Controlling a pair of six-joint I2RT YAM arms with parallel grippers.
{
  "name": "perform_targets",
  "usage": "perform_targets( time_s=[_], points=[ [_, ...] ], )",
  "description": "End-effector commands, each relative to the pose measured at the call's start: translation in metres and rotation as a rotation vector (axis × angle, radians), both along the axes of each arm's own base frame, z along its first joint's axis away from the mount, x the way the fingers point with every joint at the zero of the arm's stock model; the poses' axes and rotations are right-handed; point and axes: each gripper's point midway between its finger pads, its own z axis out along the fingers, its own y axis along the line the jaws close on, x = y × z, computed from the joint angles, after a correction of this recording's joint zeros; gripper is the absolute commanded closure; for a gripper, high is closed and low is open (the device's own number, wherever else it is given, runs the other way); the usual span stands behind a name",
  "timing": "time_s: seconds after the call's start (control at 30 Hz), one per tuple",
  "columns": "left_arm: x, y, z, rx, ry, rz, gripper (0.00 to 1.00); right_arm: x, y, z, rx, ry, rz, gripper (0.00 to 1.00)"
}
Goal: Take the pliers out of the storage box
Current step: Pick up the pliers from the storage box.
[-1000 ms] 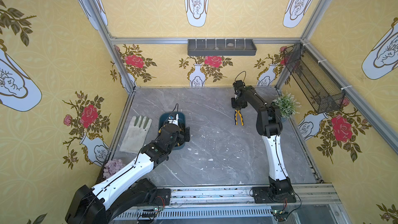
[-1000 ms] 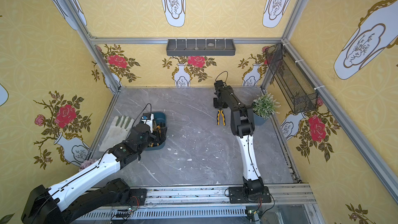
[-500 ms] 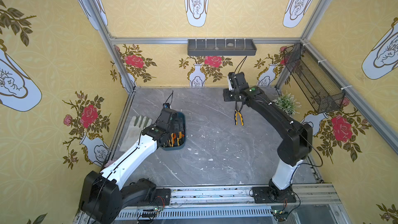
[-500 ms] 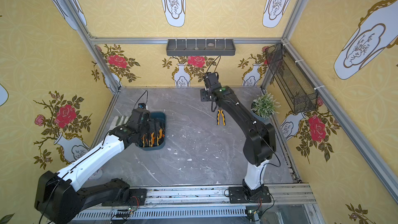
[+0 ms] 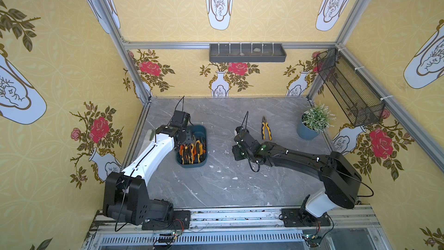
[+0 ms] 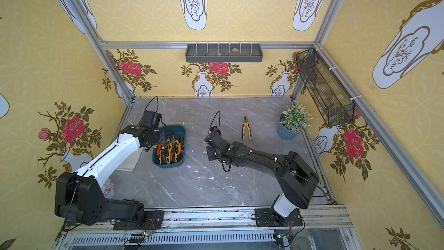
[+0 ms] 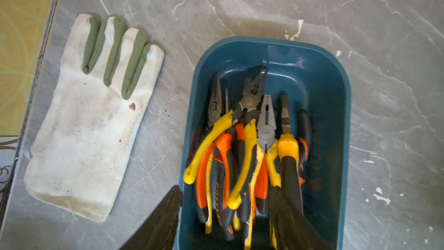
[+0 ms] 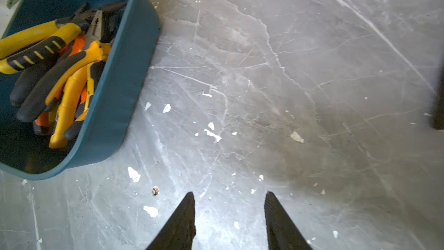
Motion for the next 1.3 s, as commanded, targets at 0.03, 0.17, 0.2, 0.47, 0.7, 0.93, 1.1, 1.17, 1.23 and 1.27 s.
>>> perform_targets(
  time_s=[0.03,0.17,0.2,0.47,0.7,0.93,1.1,1.17,1.23,1.27],
  points=[
    [0.004,-0.021,-0.006,-0.11,0.035,-0.084,0.49,-0.003,0.005,-0.015,0.053,-0.057,-0.049,0.53],
    [0.008,-0.048,-0.013,-0.27,0.05,-0.085,0.47,0.001,0.007,-0.021,0.025,-0.059,-0.061,0.54],
    [0.009,-0.05,-0.017,-0.284,0.06,-0.073,0.46,0.001,0.009,-0.023,0.029,-0.057,-0.057,0.54],
    [0.007,-0.035,-0.039,-0.198,0.12,-0.008,0.5,0.0,0.005,-0.024,0.029,-0.052,-0.067,0.54],
    [-0.005,-0.041,-0.047,-0.214,0.156,-0.019,0.48,0.003,0.008,-0.032,-0.005,-0.034,-0.075,0.54],
    [-0.016,-0.058,-0.056,-0.207,0.173,-0.051,0.47,0.004,0.008,-0.036,-0.022,-0.029,-0.079,0.54],
    [-0.014,-0.086,-0.06,-0.306,0.18,-0.109,0.45,0.005,0.009,-0.037,-0.028,-0.025,-0.082,0.53],
    [-0.012,-0.102,-0.059,-0.381,0.176,-0.137,0.46,0.005,0.009,-0.038,-0.032,-0.024,-0.083,0.53],
    [-0.01,-0.111,-0.054,-0.41,0.155,-0.153,0.45,0.005,0.008,-0.039,-0.036,-0.023,-0.083,0.53],
    [-0.009,-0.114,-0.05,-0.421,0.141,-0.164,0.46,0.005,0.008,-0.039,-0.037,-0.023,-0.083,0.53]
  ],
)
